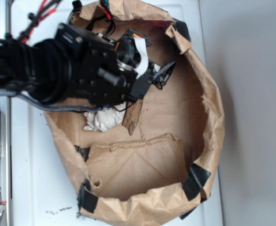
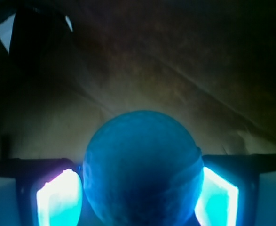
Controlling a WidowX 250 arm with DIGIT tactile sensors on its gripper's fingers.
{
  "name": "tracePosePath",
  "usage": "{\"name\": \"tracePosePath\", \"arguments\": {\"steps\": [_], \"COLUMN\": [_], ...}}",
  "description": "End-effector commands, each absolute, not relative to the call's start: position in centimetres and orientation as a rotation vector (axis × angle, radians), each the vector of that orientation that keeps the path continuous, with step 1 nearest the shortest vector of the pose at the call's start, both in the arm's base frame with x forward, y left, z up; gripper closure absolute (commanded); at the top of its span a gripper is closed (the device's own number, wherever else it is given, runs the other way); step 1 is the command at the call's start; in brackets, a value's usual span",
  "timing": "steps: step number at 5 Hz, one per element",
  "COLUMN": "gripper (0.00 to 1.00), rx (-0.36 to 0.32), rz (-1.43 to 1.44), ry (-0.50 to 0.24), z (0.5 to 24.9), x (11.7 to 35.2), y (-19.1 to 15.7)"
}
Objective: Grab the blue ball.
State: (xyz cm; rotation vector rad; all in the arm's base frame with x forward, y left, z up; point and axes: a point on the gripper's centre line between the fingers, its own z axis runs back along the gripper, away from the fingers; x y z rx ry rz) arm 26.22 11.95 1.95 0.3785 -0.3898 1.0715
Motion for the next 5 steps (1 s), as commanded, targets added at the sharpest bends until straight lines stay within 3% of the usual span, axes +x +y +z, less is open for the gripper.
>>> {"name": "tracePosePath", "arguments": {"steps": [1, 2, 4, 5], "gripper": [1.0, 1.0, 1.0, 1.0], "rx": [0.403, 0.341, 0.149, 0.01], "rz": [1.067, 1.046, 0.965, 0.916], "ry": [-0.407, -0.395, -0.438, -0.425], "z": [2.4, 4.1, 10.2, 13.5], "x": [26.0, 25.7, 24.9, 25.0], "y": [13.0, 12.4, 10.0, 9.4]}}
